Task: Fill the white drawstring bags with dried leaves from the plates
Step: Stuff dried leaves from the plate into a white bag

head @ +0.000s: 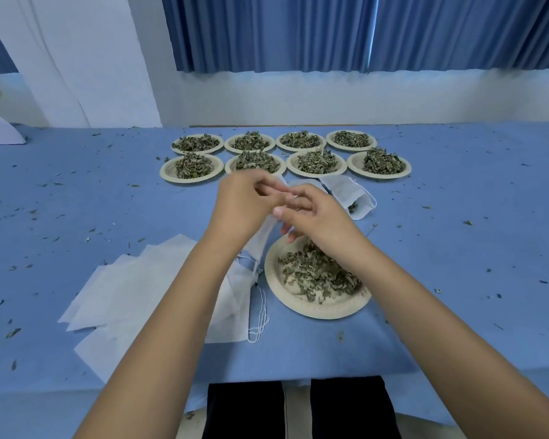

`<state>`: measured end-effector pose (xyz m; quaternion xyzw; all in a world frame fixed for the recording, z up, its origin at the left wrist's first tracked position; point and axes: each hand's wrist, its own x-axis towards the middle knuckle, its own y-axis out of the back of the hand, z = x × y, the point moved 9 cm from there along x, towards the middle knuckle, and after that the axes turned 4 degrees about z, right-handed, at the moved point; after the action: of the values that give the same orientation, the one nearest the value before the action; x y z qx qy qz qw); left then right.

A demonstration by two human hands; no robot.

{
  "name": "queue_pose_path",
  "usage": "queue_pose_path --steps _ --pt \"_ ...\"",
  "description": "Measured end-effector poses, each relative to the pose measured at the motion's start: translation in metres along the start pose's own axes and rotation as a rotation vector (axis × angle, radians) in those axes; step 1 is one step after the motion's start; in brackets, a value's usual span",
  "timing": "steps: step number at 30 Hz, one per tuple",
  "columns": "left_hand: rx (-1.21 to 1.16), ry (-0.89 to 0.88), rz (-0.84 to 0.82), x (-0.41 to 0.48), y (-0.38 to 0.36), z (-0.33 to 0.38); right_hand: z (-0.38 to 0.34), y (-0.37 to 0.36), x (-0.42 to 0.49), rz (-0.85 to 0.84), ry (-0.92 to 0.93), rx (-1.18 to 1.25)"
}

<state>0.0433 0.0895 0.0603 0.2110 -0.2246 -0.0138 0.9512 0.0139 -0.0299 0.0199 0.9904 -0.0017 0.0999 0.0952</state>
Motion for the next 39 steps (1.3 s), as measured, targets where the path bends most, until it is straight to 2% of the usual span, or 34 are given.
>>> queue_pose_path --steps 3,5,7,9,11,12,14,17,21,25,30,32,35,39 --pt "-0.223 -0.003 -0.109 0.006 -0.023 0.0 0.014 0.011 0.016 -0.004 -0.057 0.184" --pt "-0.287 -0.019 -0.138 0.009 -0.034 -0.004 0.022 0.026 0.025 0.045 -0.047 0.187" --pt "-0.217 -0.022 -0.075 0.012 -0.039 -0.015 0.026 0.045 0.03 0.132 -0.002 0.117" --pt "-0.034 -0.027 -0.037 0.013 -0.044 -0.026 0.026 0.06 0.031 0.2 0.069 0.111" --pt "0.136 -0.015 -0.138 0.012 -0.06 -0.039 0.026 0.072 0.03 0.243 0.133 0.139" --pt "0.136 0.009 -0.204 0.01 -0.068 -0.045 0.026 0.076 0.03 0.257 0.159 0.142" --pt "-0.025 0.056 -0.278 0.006 -0.078 -0.05 0.026 0.08 0.03 0.264 0.191 0.138" --pt "-0.251 0.025 -0.201 0.006 -0.069 -0.043 0.028 0.079 0.032 0.235 0.187 0.13" --pt "-0.22 -0.04 -0.062 0.006 -0.051 -0.043 0.032 0.082 0.029 0.234 0.189 0.172" --pt "-0.255 -0.151 -0.018 0.004 -0.035 -0.03 0.035 0.087 0.029 0.268 0.17 0.19" --pt "-0.525 -0.003 -0.147 0.007 -0.041 -0.036 0.046 0.087 0.031 0.278 0.091 0.293" --pt "-0.506 0.007 -0.081 0.008 -0.034 -0.039 0.051 0.09 0.03 0.322 0.073 0.262" --pt "-0.476 0.052 0.113 0.014 -0.013 -0.052 0.051 0.096 0.029 0.372 0.071 0.234" --pt "-0.501 0.077 0.165 0.016 -0.004 -0.058 0.044 0.08 0.027 0.238 0.069 0.171"
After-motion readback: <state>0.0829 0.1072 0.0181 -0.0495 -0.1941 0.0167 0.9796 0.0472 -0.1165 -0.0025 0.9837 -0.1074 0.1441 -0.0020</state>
